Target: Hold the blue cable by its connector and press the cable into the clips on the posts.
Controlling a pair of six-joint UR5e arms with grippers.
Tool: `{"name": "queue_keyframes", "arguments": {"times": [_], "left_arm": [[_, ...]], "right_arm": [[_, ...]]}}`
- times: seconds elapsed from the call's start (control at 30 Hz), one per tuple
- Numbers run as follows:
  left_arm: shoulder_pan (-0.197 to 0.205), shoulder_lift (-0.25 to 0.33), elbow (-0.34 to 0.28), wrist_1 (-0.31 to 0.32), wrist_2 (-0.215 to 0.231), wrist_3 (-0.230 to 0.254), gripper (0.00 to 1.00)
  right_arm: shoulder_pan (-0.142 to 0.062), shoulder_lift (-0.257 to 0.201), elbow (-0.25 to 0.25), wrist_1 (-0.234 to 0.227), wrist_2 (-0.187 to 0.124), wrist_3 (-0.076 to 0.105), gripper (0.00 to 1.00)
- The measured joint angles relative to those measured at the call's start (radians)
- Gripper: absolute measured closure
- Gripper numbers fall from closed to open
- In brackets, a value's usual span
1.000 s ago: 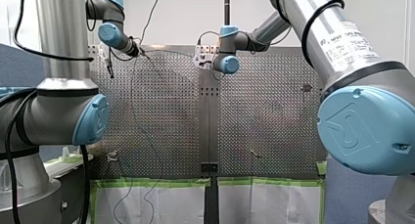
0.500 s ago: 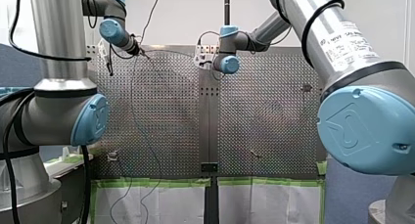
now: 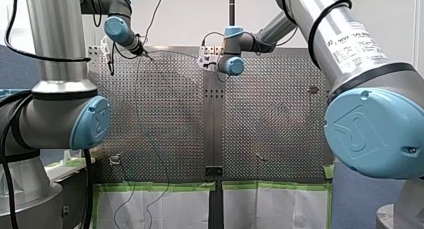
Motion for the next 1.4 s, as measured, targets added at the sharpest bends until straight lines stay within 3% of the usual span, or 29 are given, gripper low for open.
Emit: {"name": "queue_keyframes", "arguments": {"times": [0.53, 1.13, 1.4], "left_arm": [[-0.027, -0.005, 0.0, 0.007, -0.002, 0.02, 0.0], [-0.039, -0.006, -0.001, -0.01, -0.058, 0.035, 0.0], [-0.039, -0.007, -0.001, -0.011, -0.062, 0.036, 0.0]], "right_arm": [[-0.002, 0.001, 0.001, 0.001, 0.0, 0.0, 1.0], [-0.002, 0.001, 0.001, 0.003, 0.0, 0.003, 1.0], [-0.002, 0.001, 0.001, 0.004, 0.0, 0.003, 1.0]]}}
